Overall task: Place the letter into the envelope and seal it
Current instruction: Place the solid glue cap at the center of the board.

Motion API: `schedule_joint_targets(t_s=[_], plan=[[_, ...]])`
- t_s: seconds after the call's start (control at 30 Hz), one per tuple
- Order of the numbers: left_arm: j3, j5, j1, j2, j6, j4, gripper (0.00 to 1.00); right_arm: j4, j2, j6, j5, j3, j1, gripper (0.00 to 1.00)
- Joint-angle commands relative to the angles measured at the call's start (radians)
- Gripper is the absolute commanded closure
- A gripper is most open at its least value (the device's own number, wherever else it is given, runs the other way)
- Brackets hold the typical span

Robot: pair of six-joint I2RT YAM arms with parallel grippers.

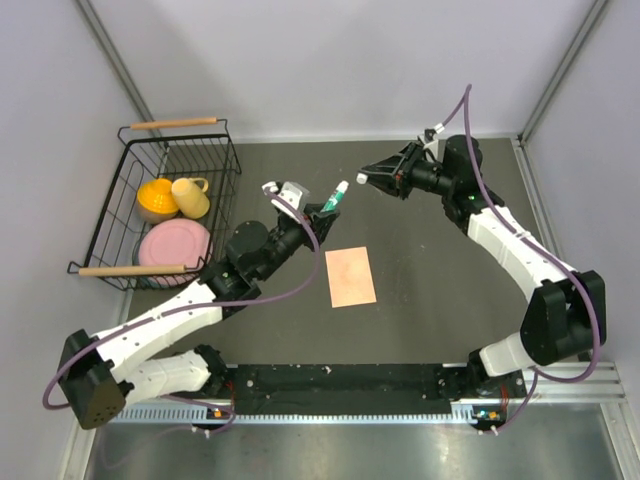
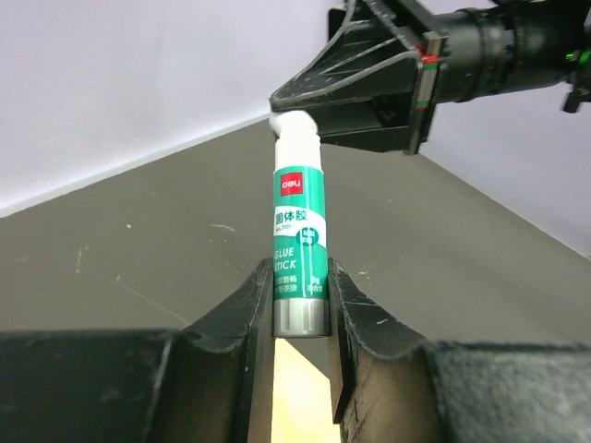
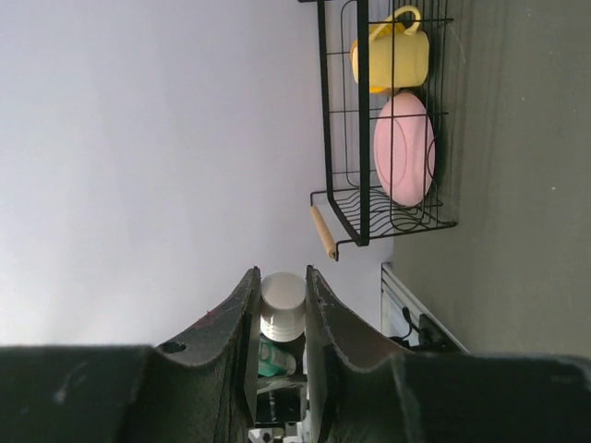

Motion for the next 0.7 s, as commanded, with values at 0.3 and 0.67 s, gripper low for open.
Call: schedule_joint_targets(t_s=[0.3,0.67], plan=[[0.029,-0.080,-0.050,0.085,0.106,0.146,1.00,-0.097,-0.055,0.020,0.059,0.010,0.011,0.96],[0.016,0.281,0.215,-0.179,0.025,-0.240,1.00,-0.631,-0.139,-1.376,0.106,0.093,0.096,1.00]])
